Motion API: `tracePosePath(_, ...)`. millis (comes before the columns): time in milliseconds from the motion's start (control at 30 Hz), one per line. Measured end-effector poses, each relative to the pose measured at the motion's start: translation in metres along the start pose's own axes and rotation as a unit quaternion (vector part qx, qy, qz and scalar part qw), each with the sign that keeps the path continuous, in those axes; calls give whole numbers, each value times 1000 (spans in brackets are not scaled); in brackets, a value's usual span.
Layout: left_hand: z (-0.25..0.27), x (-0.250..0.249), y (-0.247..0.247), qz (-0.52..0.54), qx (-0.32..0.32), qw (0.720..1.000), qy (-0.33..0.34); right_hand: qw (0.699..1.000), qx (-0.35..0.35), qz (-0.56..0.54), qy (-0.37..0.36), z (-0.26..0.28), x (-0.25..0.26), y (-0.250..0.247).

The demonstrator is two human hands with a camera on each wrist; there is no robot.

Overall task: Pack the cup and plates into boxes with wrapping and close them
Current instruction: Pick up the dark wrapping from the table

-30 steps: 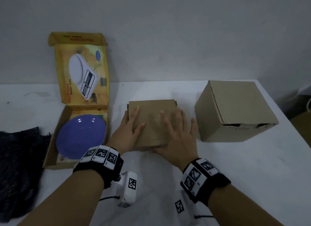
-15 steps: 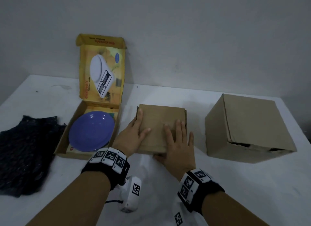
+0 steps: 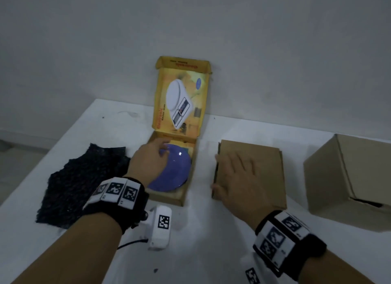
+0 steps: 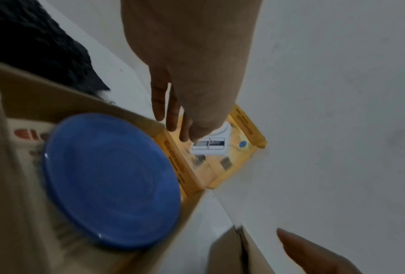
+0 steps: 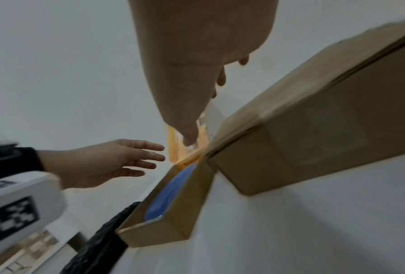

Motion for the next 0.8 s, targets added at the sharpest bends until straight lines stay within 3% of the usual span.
tracePosePath(100, 0, 39, -17, -77, 32, 996, -20, 997, 35, -40, -61, -5, 64, 22)
tracePosePath(200, 9, 56, -18, -97, 83, 991, 36, 993, 116, -10, -27, -7, 104, 49)
tracePosePath(267, 15, 60, -19, -98, 89, 988, 81, 992, 127, 17, 8, -11, 114, 59)
tracePosePath(367, 16, 72, -24, -55, 111, 988, 94, 987, 148, 27, 52, -15, 122, 57)
tracePosePath(500, 11, 96, -41, 63, 140, 983, 101, 987, 105, 23, 120, -13, 144, 47)
tracePosePath(600, 4, 113, -66, 103, 120, 982, 105, 993, 30, -23, 112, -16, 184, 44)
tracePosePath(700, -3, 134, -90, 110, 88, 985, 95, 985, 94, -110, 93, -21, 238, 54)
tracePosePath(800, -7, 156, -109, 106, 52, 990, 81, 978, 136, -110, 117, -23, 273, 69)
Point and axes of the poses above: each hand's wrist, its own z-axis away from the middle knuckle, its own y-axis out of the palm, x = y × z, the point moved 3 cm from there along -z, towards the middle knuckle, and after that the axes turned 9 degrees about y, right-handed, at the moved point
